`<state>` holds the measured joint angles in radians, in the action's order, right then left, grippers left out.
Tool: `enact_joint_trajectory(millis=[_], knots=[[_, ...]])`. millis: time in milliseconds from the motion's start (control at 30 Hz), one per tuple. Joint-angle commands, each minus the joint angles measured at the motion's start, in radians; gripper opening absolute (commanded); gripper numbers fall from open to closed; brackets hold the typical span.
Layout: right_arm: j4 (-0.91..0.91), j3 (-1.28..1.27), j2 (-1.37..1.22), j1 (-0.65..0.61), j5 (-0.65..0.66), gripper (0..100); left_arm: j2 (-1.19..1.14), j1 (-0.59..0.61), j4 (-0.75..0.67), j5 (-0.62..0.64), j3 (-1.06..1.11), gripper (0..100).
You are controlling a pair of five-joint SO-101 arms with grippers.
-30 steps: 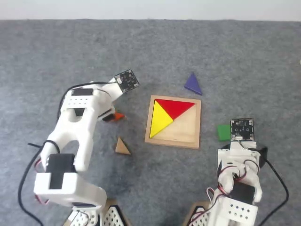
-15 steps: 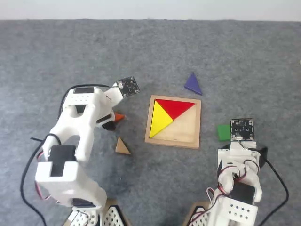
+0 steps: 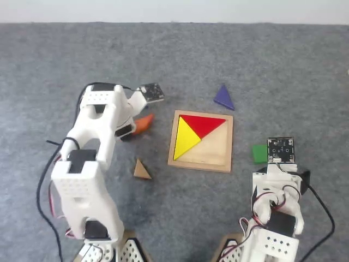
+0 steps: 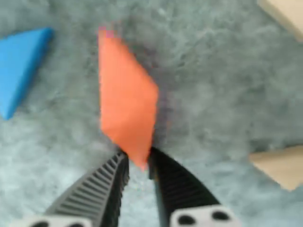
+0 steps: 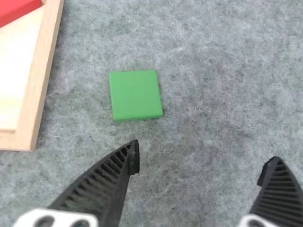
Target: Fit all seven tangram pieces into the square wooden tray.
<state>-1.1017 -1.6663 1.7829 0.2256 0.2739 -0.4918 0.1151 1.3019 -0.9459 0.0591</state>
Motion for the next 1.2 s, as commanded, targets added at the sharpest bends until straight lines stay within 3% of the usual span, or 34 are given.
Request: enact_joint_trajectory(millis=[0, 200, 267, 400, 533, 833, 1167], knots=[[-0.001, -0.018, -0.001, 0.010, 0.011, 39.1, -0.005, 0.000, 0.072, 0.046, -0.127, 1], [-0.001, -0.018, -0.001, 0.010, 0.011, 39.1, -0.003, -0.003, 0.256, 0.057, -0.305, 1], [-0.001, -0.018, -0.001, 0.010, 0.011, 39.1, -0.003, -0.002, 0.302, 0.118, -0.390, 2], [-0.001, -0.018, -0.001, 0.010, 0.011, 39.1, -0.005, -0.020, 0.371, 0.186, -0.475, 14], [0.001, -0.018, -0.001, 0.010, 0.011, 39.1, -0.026, -0.074, 0.295, 0.186, -0.424, 22], [0.001, -0.018, -0.001, 0.010, 0.011, 39.1, -0.183, -0.181, 0.020, 0.189, -0.321, 22], [0.001, -0.018, -0.001, 0.010, 0.011, 39.1, -0.296, -0.100, 0.118, 0.187, -0.506, 22]])
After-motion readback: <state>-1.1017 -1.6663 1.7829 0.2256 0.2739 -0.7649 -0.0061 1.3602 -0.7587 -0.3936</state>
